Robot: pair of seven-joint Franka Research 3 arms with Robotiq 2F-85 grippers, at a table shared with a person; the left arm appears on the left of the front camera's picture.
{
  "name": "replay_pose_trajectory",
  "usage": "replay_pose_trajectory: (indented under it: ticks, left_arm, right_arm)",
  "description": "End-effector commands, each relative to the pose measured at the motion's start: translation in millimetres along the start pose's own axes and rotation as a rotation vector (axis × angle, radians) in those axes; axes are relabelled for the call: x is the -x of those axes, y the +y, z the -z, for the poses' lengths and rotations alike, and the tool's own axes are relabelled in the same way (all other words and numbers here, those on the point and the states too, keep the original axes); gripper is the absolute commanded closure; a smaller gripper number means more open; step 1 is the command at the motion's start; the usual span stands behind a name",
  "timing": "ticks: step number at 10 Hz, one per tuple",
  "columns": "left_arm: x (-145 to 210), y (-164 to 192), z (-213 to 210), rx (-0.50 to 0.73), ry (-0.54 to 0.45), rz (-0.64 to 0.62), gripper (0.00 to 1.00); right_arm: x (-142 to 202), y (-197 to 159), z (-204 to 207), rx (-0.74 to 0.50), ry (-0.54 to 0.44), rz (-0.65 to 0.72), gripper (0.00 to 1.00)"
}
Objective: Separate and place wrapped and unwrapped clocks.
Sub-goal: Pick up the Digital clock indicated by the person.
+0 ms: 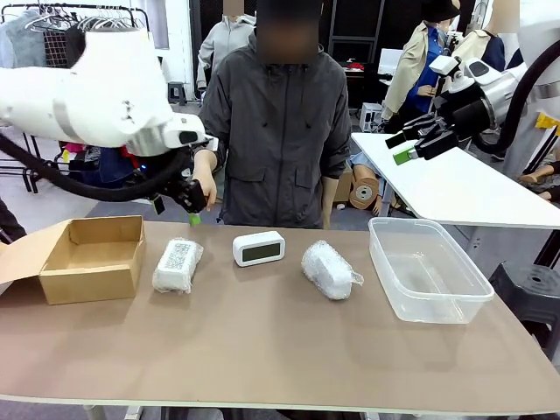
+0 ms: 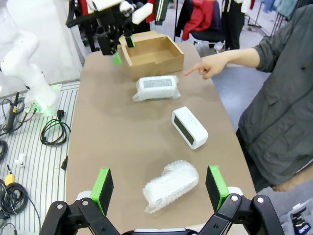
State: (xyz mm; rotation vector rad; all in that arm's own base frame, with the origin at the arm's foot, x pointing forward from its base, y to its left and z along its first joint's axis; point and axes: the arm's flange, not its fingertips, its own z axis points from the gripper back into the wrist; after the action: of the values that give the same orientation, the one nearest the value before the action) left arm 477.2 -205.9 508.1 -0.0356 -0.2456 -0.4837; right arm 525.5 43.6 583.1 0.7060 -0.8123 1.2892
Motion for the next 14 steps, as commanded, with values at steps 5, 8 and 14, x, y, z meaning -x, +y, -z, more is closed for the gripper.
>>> replay_pose_trajectory:
  ticks: [5, 8, 14]
  left_arm:
    - [-22.5, 18.6, 80.2, -0.137, 0.077, -0.106, 0.0]
    - [-29.5, 25.9, 120.5, -0.136, 0.069, -0.127, 0.0]
    - [-25.2, 24.0, 128.0, -0.109, 0.085, -0.129, 0.0]
  right_arm:
    - [-0.5, 0.5, -0.6, -0.003, -0.001, -0.001, 0.0]
    - [-0.5, 0.5, -0.6, -0.003, -0.001, -0.001, 0.0]
    - [-0.5, 0.5, -0.6, -0.003, -0.001, -0.001, 0.0]
